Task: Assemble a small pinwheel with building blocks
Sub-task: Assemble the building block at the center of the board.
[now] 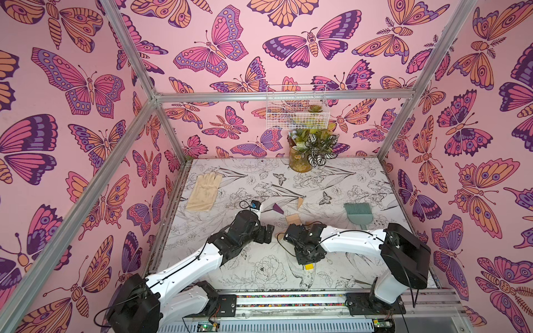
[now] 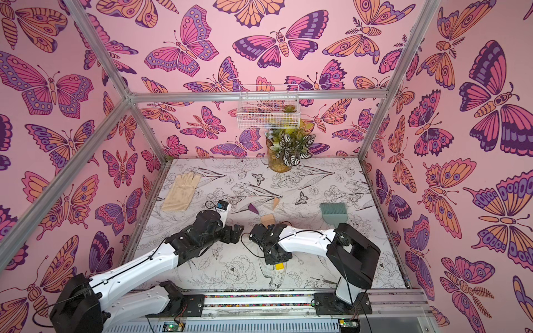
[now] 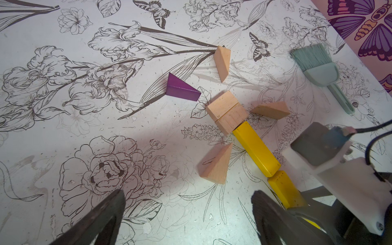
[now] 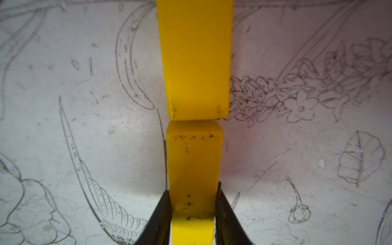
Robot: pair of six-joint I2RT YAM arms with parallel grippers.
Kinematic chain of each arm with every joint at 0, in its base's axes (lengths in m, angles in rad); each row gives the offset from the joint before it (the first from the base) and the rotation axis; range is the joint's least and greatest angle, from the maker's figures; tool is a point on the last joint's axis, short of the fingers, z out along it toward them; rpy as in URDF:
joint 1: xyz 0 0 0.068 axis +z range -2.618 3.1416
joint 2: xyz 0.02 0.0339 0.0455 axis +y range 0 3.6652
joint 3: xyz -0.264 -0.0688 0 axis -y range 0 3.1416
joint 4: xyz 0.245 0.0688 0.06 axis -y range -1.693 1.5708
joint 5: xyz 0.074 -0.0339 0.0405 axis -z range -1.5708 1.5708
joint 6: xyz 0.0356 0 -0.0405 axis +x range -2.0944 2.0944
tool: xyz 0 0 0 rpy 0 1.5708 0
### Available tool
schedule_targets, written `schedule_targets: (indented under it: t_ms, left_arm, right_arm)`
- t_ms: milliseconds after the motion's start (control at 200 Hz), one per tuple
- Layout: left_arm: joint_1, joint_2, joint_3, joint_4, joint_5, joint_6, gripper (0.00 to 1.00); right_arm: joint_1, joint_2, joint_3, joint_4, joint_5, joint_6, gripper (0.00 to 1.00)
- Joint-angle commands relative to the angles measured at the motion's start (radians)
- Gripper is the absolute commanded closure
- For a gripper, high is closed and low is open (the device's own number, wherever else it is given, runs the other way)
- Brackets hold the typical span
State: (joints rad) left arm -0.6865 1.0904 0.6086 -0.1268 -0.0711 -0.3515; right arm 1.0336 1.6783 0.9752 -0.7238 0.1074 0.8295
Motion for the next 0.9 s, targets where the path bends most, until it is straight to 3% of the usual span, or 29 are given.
schedule_targets:
  t_ms: [0, 896]
  left_arm:
    - [0.007, 0.009, -0.013, 0.017, 0.007, -0.011, 0.04]
    - [0.006, 0.009, -0.017, 0.022, 0.007, -0.012, 0.04]
  right_arm:
    - [-0.015, 0.036, 0.010, -0.004, 0.028, -0.013, 0.78]
    - [-0.015, 0.032, 0.017, -0.008, 0.054, -0.023, 0.76]
